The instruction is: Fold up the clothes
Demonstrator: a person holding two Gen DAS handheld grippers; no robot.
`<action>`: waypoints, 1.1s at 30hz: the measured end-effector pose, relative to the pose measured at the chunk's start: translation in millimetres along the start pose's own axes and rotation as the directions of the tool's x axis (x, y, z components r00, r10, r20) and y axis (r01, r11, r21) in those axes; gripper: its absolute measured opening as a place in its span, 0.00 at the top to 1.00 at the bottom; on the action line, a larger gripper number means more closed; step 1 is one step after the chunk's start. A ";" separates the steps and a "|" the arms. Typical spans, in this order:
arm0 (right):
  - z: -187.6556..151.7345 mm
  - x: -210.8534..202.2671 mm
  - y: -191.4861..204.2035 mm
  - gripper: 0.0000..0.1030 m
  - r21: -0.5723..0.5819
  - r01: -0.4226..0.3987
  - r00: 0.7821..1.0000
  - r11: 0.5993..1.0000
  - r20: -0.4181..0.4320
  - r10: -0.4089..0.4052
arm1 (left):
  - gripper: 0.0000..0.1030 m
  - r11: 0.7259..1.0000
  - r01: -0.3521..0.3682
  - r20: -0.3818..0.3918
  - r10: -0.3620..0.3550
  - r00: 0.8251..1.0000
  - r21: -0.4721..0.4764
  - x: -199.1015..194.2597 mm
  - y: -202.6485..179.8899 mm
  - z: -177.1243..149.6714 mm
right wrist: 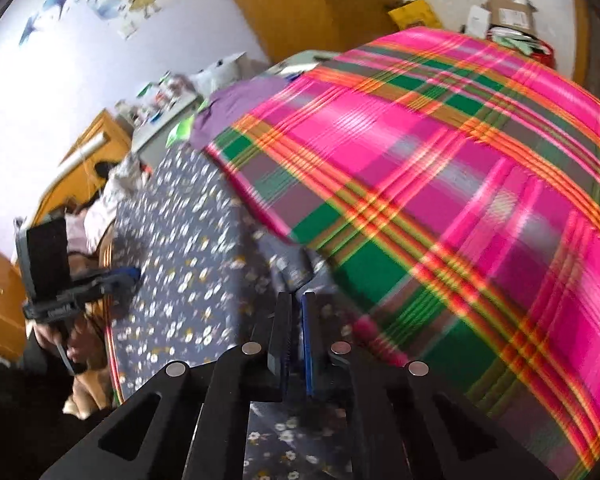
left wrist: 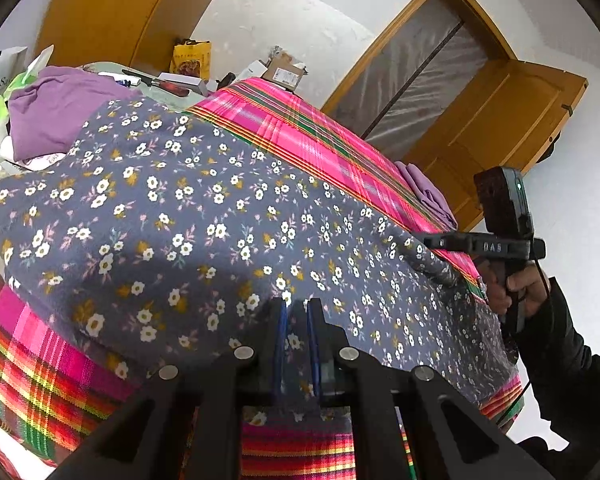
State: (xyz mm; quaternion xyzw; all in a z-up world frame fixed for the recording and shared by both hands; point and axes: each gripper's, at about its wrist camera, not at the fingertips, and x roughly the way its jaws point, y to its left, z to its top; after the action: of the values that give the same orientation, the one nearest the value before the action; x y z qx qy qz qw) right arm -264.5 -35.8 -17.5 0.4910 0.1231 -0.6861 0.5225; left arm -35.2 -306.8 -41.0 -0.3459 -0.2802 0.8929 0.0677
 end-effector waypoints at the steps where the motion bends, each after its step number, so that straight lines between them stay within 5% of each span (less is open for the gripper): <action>1: -1.3 3.0 4.7 0.94 -0.018 -0.006 1.000 1.000 -0.013 0.006 | 0.90 1.000 0.001 0.000 -0.001 1.000 -0.002 -0.2 0.5 0.2; 4: -3.8 10.7 13.6 0.91 -0.052 0.003 0.999 0.999 -0.042 -0.006 | 0.90 1.000 -0.009 -0.002 0.009 1.000 0.008 -0.2 -1.4 0.8; 7: -3.2 13.1 11.5 0.77 -0.039 0.026 0.999 0.999 -0.041 -0.028 | 0.90 0.999 -0.030 -0.003 0.030 1.000 0.029 0.4 -5.8 0.8; 14: 3.4 19.5 12.5 0.76 -0.030 0.033 0.999 0.999 -0.039 -0.034 | 0.90 0.998 -0.045 0.003 0.045 0.999 0.043 1.8 -8.7 -0.1; 18: 4.2 23.2 21.3 0.94 -0.055 0.012 0.999 0.998 -0.050 -0.015 | 0.90 0.998 -0.045 0.006 0.045 0.999 0.043 1.8 -8.9 -1.2; 26: 24.0 -7.5 18.3 0.96 -0.077 0.115 0.991 0.990 0.078 -0.109 | 0.90 0.999 -0.037 0.010 0.036 0.999 0.038 1.8 -7.5 -2.6; 33: 47.4 2.8 1.2 0.98 -0.115 0.302 0.951 0.946 0.098 -0.292 | 0.90 0.999 -0.025 0.012 0.025 1.000 0.029 0.2 -3.2 -3.8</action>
State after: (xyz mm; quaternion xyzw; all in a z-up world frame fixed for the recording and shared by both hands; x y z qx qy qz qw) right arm -289.3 -70.3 3.8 0.4043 0.2188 -0.7667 0.4482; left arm -33.1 -302.4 -41.6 -0.3434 -0.2630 0.8996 0.0600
